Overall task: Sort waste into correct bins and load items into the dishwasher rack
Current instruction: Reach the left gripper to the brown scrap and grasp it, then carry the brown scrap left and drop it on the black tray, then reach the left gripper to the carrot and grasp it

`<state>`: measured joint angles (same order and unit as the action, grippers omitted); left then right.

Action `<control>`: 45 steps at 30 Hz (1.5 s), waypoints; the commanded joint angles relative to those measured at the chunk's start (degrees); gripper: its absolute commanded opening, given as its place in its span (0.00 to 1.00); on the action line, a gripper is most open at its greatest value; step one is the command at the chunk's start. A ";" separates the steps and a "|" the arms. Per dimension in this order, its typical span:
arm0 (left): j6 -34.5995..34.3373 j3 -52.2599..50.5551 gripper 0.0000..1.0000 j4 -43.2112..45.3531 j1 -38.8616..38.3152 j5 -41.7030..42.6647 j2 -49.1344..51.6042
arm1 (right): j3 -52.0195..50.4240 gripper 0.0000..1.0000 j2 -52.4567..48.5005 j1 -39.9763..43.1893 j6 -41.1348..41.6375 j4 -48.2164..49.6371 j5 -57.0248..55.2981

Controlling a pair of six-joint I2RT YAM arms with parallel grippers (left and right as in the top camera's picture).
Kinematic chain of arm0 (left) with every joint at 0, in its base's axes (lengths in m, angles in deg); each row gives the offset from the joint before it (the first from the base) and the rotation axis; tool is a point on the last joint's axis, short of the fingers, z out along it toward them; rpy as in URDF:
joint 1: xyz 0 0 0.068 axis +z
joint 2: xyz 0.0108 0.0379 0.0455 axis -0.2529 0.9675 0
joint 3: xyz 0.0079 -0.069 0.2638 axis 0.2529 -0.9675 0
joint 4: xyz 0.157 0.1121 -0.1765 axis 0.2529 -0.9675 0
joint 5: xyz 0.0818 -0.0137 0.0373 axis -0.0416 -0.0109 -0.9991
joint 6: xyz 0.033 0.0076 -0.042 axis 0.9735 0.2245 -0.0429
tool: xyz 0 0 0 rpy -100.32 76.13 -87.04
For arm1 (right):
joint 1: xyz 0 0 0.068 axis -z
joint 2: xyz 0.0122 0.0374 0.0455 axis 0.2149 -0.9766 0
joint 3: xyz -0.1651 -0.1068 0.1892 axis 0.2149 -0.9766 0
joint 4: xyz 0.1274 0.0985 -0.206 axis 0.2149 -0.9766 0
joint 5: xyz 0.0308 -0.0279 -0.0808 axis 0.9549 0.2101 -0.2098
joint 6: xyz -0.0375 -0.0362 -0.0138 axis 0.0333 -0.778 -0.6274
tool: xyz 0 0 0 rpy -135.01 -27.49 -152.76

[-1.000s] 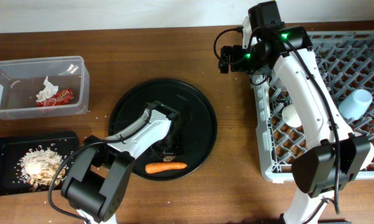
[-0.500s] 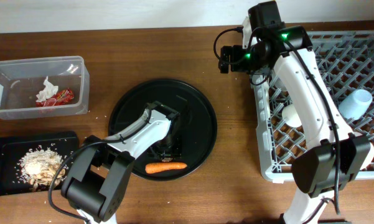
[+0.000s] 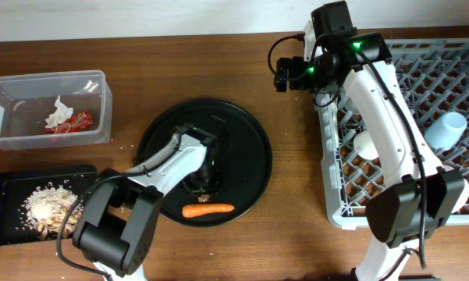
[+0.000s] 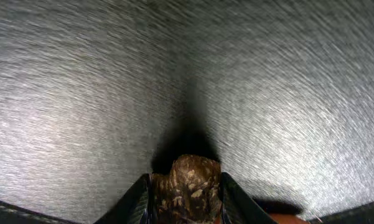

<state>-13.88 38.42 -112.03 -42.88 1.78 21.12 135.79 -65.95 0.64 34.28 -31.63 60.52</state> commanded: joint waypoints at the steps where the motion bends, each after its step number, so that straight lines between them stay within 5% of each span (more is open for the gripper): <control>1: 2.43 2.19 0.30 -0.13 6.71 0.00 0.83 | 1.29 0.99 0.96 0.17 0.44 0.13 0.28; 10: 7.63 27.63 0.28 -13.66 39.50 -0.04 0.83 | 1.29 0.99 0.96 0.17 0.46 0.13 0.28; 16: 4.79 27.45 0.28 -8.74 68.70 -8.94 1.11 | 1.29 0.99 0.98 0.17 0.44 0.13 0.28; 20: 3.93 25.81 0.28 -11.58 76.91 -8.87 6.27 | 1.29 0.99 0.98 0.17 0.44 0.13 0.28; 26: 3.93 23.34 0.29 -11.63 77.00 -7.28 12.94 | 1.29 0.99 0.98 0.17 0.44 0.13 0.28; 27: 3.96 23.34 0.51 -11.65 77.05 -6.19 12.94 | 1.29 0.99 0.96 0.17 0.44 0.13 0.28; 34: 3.96 31.08 0.51 -17.35 74.97 -1.05 12.72 | 1.29 0.99 0.96 0.17 0.44 0.13 0.28; 40: 3.98 39.76 0.51 -25.35 63.34 4.35 9.25 | 1.29 0.99 0.96 0.17 0.44 0.13 0.28; 45: 4.00 39.12 0.53 -30.29 45.53 4.68 5.03 | 1.29 0.99 0.98 0.17 0.46 0.13 0.28</control>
<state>-9.59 77.09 -140.07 9.21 5.91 27.91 135.79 -65.95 0.64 34.24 -31.52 60.52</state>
